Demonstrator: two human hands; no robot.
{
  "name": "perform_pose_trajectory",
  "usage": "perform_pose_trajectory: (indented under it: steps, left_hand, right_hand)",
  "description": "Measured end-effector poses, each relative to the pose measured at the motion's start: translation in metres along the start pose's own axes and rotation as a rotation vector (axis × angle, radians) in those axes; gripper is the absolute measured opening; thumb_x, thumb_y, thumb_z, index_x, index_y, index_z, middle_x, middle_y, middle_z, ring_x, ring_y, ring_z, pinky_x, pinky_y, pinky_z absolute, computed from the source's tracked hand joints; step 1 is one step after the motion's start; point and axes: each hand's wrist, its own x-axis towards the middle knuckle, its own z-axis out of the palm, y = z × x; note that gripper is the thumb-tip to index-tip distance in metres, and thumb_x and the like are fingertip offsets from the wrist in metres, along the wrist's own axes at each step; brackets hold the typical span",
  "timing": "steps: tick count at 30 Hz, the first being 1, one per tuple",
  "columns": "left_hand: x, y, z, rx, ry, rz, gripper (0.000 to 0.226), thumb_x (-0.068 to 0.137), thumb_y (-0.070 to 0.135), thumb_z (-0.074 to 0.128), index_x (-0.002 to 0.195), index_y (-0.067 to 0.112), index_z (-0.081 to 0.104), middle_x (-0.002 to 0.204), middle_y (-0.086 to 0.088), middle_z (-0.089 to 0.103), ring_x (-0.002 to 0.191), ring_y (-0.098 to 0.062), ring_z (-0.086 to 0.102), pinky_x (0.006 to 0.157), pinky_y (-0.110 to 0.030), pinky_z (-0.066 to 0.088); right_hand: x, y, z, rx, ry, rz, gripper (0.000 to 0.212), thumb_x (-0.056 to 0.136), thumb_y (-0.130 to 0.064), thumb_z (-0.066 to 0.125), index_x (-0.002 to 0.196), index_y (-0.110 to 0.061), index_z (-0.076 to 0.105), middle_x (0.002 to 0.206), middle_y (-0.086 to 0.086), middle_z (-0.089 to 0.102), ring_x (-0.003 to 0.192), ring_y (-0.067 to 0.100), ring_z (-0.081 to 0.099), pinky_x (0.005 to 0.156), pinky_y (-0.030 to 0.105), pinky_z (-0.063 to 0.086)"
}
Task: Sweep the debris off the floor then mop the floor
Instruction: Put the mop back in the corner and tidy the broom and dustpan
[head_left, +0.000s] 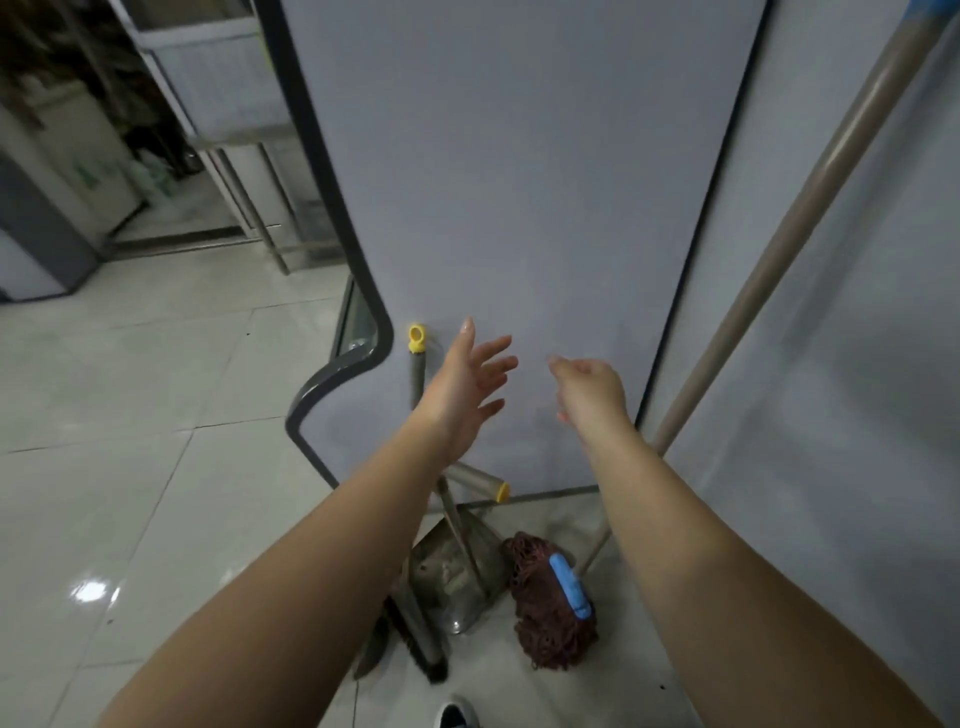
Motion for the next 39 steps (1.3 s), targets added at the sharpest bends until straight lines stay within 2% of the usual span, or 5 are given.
perform_pose_trajectory:
  steps: [12, 18, 22, 26, 39]
  left_hand:
    - [-0.004, -0.045, -0.108, -0.019, 0.123, -0.152, 0.061, 0.096, 0.053, 0.018, 0.131, 0.014, 0.048, 0.137, -0.01, 0.048, 0.119, -0.02, 0.044, 0.098, -0.037, 0.032]
    - [0.009, -0.066, -0.16, -0.03, 0.103, -0.254, 0.062, 0.096, 0.055, 0.016, 0.135, 0.016, 0.045, 0.14, -0.011, 0.045, 0.134, -0.027, 0.033, 0.108, -0.042, 0.026]
    - [0.02, -0.079, -0.19, 0.018, 0.053, -0.303, 0.057, 0.097, 0.053, 0.018, 0.128, 0.017, 0.05, 0.133, -0.011, 0.051, 0.128, -0.028, 0.041, 0.11, -0.045, 0.027]
    - [0.042, -0.087, -0.215, 0.016, 0.074, -0.341, 0.051, 0.097, 0.051, 0.025, 0.121, 0.018, 0.055, 0.125, -0.009, 0.056, 0.119, -0.025, 0.046, 0.107, -0.042, 0.031]
    - [0.132, -0.117, -0.237, 0.184, 0.156, -0.405, 0.047, 0.097, 0.049, 0.029, 0.125, 0.018, 0.051, 0.116, -0.001, 0.053, 0.107, -0.018, 0.049, 0.092, -0.033, 0.037]
  right_hand:
    - [-0.012, 0.031, 0.095, -0.342, -0.263, 0.145, 0.027, 0.092, -0.04, 0.051, 0.086, -0.013, 0.05, 0.084, 0.005, 0.05, 0.087, 0.021, 0.049, 0.074, 0.027, 0.036]
    - [-0.01, 0.035, 0.142, -0.437, -0.263, 0.181, 0.043, 0.093, -0.039, 0.052, 0.114, -0.002, 0.058, 0.107, 0.014, 0.061, 0.099, 0.027, 0.057, 0.074, 0.025, 0.037]
    - [-0.004, 0.039, 0.171, -0.547, -0.233, 0.151, 0.029, 0.095, -0.041, 0.048, 0.094, -0.013, 0.054, 0.075, -0.003, 0.052, 0.069, 0.014, 0.05, 0.052, 0.022, 0.03]
    - [-0.002, 0.061, 0.182, -0.878, -0.136, 0.137, 0.048, 0.092, -0.058, 0.038, 0.105, -0.016, 0.057, 0.102, 0.005, 0.06, 0.089, 0.024, 0.055, 0.071, 0.028, 0.035]
    - [0.05, 0.075, 0.175, -0.964, 0.04, -0.301, 0.044, 0.093, -0.042, 0.048, 0.057, -0.016, 0.052, 0.042, -0.009, 0.031, 0.04, 0.006, 0.027, 0.043, 0.019, 0.013]
